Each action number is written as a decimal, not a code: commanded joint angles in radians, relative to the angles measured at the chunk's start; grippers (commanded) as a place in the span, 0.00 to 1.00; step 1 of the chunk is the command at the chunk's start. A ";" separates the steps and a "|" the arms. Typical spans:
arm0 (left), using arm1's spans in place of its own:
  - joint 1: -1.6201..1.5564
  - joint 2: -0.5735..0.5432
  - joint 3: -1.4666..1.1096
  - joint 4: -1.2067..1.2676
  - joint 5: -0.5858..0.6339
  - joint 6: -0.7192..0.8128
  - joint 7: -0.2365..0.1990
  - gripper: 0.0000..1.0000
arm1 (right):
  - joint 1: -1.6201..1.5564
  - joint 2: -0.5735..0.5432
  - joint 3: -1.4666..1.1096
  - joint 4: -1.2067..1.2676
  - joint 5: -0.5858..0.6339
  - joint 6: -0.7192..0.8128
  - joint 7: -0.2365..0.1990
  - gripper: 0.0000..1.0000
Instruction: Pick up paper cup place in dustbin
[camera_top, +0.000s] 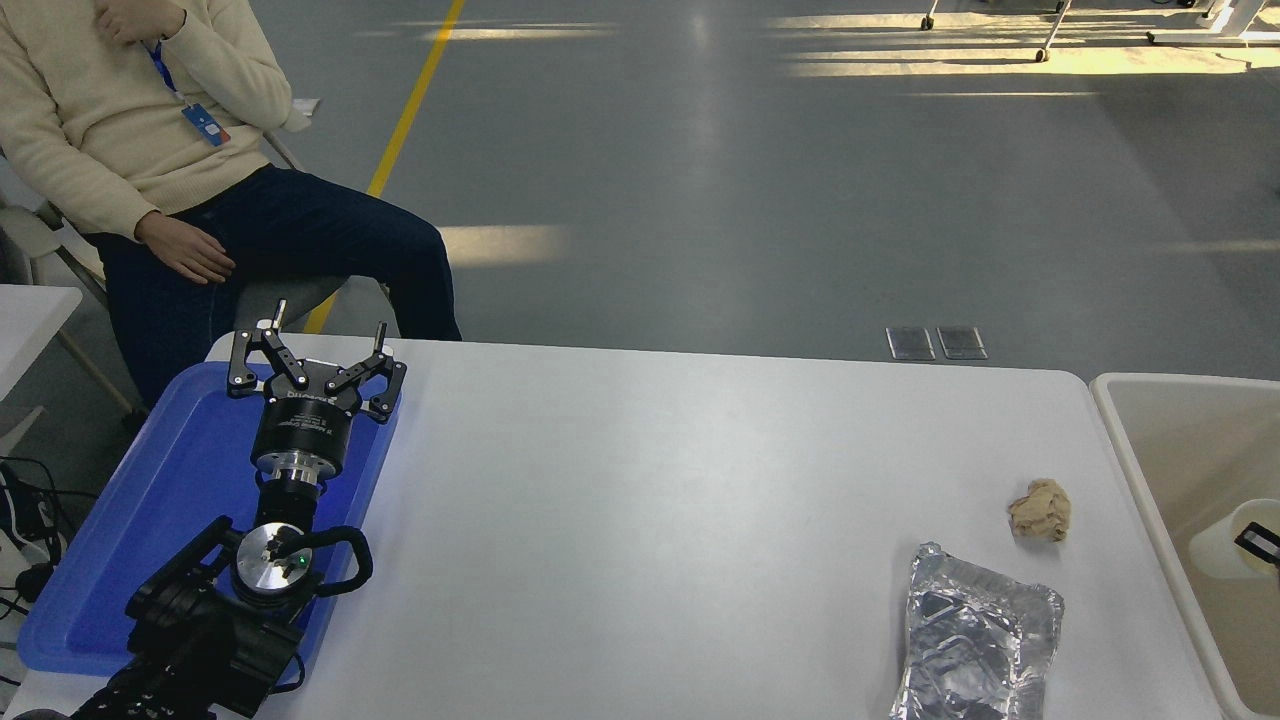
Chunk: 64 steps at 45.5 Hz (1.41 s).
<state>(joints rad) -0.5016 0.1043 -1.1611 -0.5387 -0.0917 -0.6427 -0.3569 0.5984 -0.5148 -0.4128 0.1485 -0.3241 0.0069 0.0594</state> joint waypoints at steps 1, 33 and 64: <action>0.000 0.000 0.000 0.000 0.000 0.000 0.000 1.00 | 0.014 0.009 0.025 -0.004 0.011 -0.001 0.025 0.86; 0.000 0.000 0.000 -0.001 0.000 0.000 0.000 1.00 | 0.412 -0.137 0.028 0.324 0.011 0.012 0.020 1.00; 0.000 0.000 0.000 0.000 0.000 0.000 0.000 1.00 | 0.482 -0.194 0.607 0.727 0.135 0.018 0.022 1.00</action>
<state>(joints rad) -0.5016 0.1043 -1.1612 -0.5387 -0.0917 -0.6427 -0.3574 1.0758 -0.6937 0.0131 0.7365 -0.2904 0.0237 0.0810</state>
